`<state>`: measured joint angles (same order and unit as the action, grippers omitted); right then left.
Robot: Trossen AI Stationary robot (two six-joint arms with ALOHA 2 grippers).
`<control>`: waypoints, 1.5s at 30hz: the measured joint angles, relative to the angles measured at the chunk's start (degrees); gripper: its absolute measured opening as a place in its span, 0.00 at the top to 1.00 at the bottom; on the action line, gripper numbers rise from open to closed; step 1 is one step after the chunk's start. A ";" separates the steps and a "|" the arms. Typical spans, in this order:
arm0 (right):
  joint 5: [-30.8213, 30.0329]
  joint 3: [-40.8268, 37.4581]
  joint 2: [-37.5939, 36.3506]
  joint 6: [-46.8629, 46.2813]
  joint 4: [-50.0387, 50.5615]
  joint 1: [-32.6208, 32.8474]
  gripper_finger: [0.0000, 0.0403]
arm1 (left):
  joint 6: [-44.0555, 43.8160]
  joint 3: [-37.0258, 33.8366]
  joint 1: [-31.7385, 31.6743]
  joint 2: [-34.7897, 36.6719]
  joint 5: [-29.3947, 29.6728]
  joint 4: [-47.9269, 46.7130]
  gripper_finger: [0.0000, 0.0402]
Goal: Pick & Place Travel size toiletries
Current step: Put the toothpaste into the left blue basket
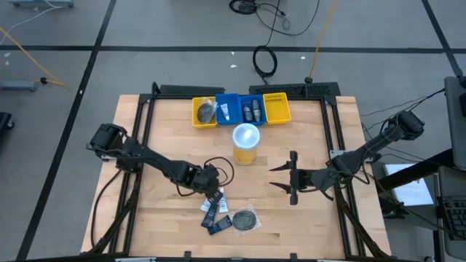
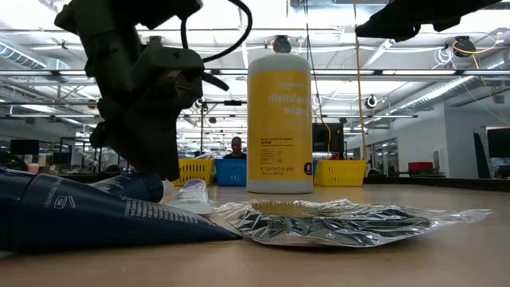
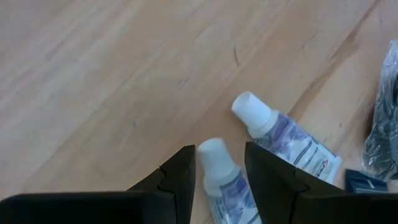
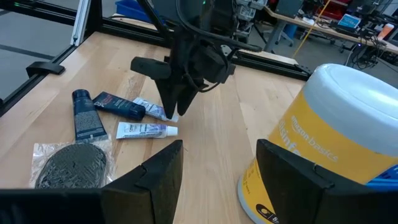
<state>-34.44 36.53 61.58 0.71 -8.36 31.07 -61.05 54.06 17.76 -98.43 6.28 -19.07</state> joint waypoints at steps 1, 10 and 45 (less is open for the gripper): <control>0.00 0.00 -0.02 0.00 0.00 0.00 0.51 | -0.41 0.00 0.00 0.10 -0.02 -0.15 0.66; 0.00 0.00 -0.02 0.00 -0.02 0.00 0.51 | -1.20 0.00 0.00 -0.78 -0.76 -0.55 0.66; 0.00 0.00 -0.02 0.17 0.04 0.00 0.51 | 4.74 -0.17 -1.83 1.82 0.09 -0.44 0.91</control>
<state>-34.44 36.53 61.56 0.89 -8.32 31.07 -56.31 53.89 15.93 -96.61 6.37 -19.50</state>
